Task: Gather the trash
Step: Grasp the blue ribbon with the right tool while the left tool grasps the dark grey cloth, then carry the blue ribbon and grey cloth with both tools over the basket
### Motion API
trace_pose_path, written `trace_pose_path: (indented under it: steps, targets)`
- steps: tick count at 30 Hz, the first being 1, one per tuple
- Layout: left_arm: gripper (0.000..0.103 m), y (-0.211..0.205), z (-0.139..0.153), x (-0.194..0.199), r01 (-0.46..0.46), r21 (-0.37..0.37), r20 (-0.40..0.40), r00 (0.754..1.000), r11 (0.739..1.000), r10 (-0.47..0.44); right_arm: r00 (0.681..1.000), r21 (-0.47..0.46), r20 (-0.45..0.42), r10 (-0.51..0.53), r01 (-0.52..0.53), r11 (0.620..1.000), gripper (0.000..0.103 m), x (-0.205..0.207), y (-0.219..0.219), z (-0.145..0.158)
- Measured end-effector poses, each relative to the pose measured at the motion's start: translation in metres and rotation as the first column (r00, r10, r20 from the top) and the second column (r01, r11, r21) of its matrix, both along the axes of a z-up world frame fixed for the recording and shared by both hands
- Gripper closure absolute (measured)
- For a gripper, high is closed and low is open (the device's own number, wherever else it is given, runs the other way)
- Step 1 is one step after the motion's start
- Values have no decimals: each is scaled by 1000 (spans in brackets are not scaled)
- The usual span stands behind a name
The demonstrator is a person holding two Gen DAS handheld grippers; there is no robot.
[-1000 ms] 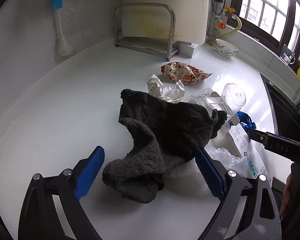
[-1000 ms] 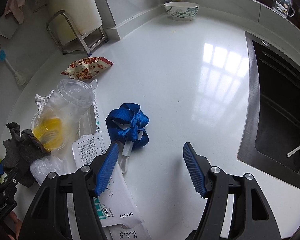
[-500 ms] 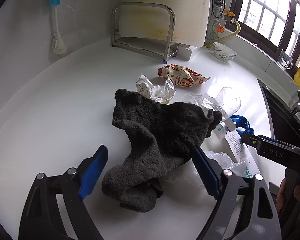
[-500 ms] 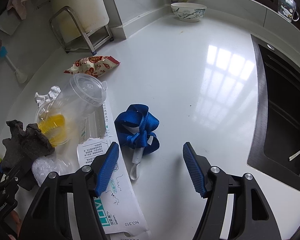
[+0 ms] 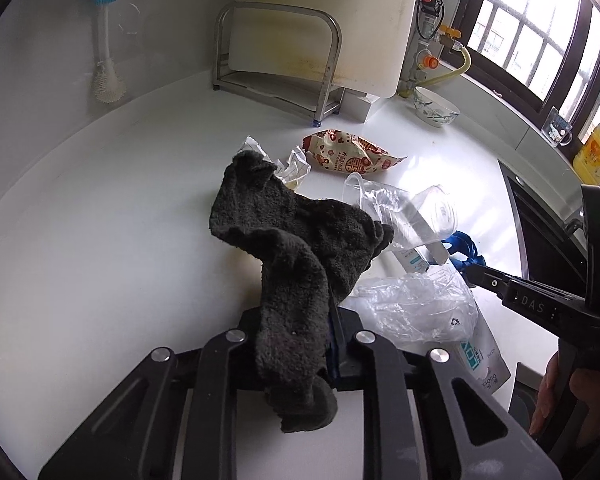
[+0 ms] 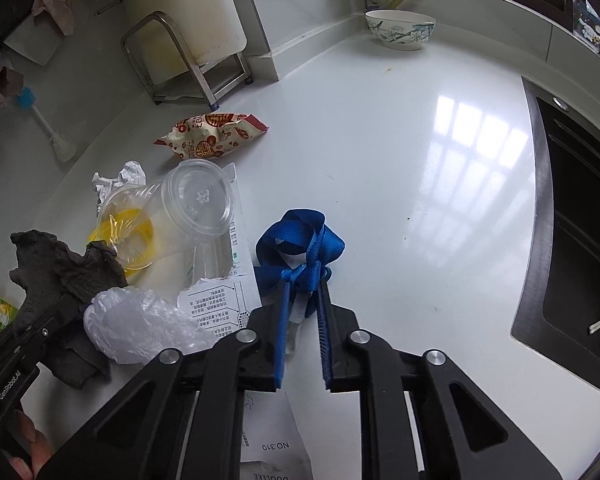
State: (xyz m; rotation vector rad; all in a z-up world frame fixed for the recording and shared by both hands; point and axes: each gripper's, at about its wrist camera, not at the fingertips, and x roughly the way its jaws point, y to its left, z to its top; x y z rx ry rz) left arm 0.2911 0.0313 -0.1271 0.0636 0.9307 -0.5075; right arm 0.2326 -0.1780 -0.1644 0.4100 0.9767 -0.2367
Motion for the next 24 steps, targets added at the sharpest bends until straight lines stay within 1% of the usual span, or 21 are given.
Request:
trace_pose_path:
  steps: [9,18,24]
  targets:
    - [85,12,17,-8,-21,-8,27,999,1000,21,1000,-28,11,-3,3,1000,93,-10,-2,14]
    - [85,20,40,-25,-35,-17,64,997,999,36,999,-57,31,-21,23,998,93,-32,-8,34]
    - [85,19,44,-43,-38,-14,53,998,999,39,999,-64,43,-19,22,998,93,-51,-7,44]
